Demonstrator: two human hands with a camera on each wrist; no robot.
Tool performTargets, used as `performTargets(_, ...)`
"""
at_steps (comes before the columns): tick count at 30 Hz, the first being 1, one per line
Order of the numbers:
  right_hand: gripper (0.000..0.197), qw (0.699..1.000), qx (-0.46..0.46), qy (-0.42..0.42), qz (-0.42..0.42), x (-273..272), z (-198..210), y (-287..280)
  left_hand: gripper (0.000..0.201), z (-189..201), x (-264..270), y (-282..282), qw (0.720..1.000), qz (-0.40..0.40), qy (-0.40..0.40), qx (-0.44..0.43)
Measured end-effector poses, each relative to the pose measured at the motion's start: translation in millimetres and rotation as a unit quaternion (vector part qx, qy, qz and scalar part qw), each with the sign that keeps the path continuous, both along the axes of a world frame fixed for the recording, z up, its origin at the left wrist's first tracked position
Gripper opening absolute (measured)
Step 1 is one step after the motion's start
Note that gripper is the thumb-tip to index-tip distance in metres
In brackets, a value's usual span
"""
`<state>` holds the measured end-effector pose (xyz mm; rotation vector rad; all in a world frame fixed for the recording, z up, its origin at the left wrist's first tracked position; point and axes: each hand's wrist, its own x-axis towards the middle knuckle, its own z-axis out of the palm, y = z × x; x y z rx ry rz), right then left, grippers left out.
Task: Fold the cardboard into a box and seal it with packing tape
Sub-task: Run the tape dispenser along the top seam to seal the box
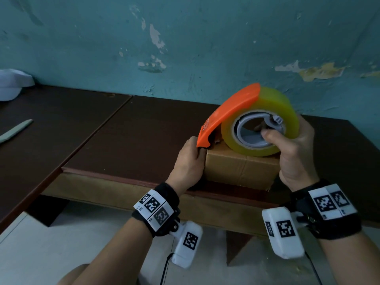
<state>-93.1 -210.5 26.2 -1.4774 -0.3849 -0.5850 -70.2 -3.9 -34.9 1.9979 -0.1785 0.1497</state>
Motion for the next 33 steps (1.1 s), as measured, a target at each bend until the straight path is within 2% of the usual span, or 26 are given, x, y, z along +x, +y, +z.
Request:
performTargets(3,0.032,1.0,0.0,0.0,-0.003,0.1,-0.5,0.1,0.018,1.2,-0.3,2.4,1.0,0.009,-0.002,0.005)
performTargets(5,0.031,1.0,-0.001,-0.001,-0.005,0.2,-0.6,0.0,0.01,3.7,-1.1,2.1,0.999,0.013,0.01,-0.033)
performTargets(7,0.03,1.0,0.0,0.0,-0.005,0.4,-0.7,-0.5,0.012,9.8,-3.3,-0.1,0.993,0.033,0.028,-0.108)
performTargets(9,0.031,1.0,-0.002,-0.001,-0.007,0.7,-1.1,-0.9,0.018,16.5,-5.0,-2.7,0.973,0.047,0.04,-0.222)
performTargets(11,0.031,1.0,-0.005,-0.002,-0.008,1.1,-1.3,-1.3,0.036,21.0,-5.6,-3.6,0.937,0.037,0.036,-0.344)
performTargets(12,0.031,1.0,-0.007,-0.002,-0.008,1.3,-1.1,-1.3,0.051,21.9,-6.0,-3.5,0.921,0.024,0.035,-0.387)
performTargets(14,0.031,1.0,-0.009,-0.001,-0.006,1.3,-0.8,-1.1,0.079,20.8,-5.8,-5.1,0.902,-0.003,0.034,-0.431)
performTargets(16,0.031,1.0,-0.01,0.0,-0.006,1.3,-0.7,-1.3,0.091,18.7,-6.9,-11.8,0.891,-0.037,0.032,-0.451)
performTargets(18,0.031,1.0,-0.009,0.002,-0.006,1.4,-1.3,-1.7,0.094,16.3,-10.0,-20.4,0.884,-0.053,0.022,-0.463)
performTargets(21,0.031,1.0,-0.012,0.003,-0.01,1.7,-1.4,-2.1,0.102,16.0,-12.7,-27.5,0.875,-0.05,0.006,-0.481)
performTargets(25,0.029,1.0,-0.006,0.005,-0.009,2.2,-1.4,-1.8,0.124,15.8,-14.0,-29.9,0.874,-0.06,-0.017,-0.481)
performTargets(29,0.029,1.0,-0.011,0.004,-0.01,2.7,-2.2,-2.0,0.107,11.4,-17.8,-31.6,0.884,-0.071,-0.034,-0.462)
performTargets(33,0.029,1.0,-0.014,0.003,-0.022,3.5,-3.3,-3.9,0.113,7.8,-18.1,-30.4,0.893,-0.083,-0.034,-0.442)
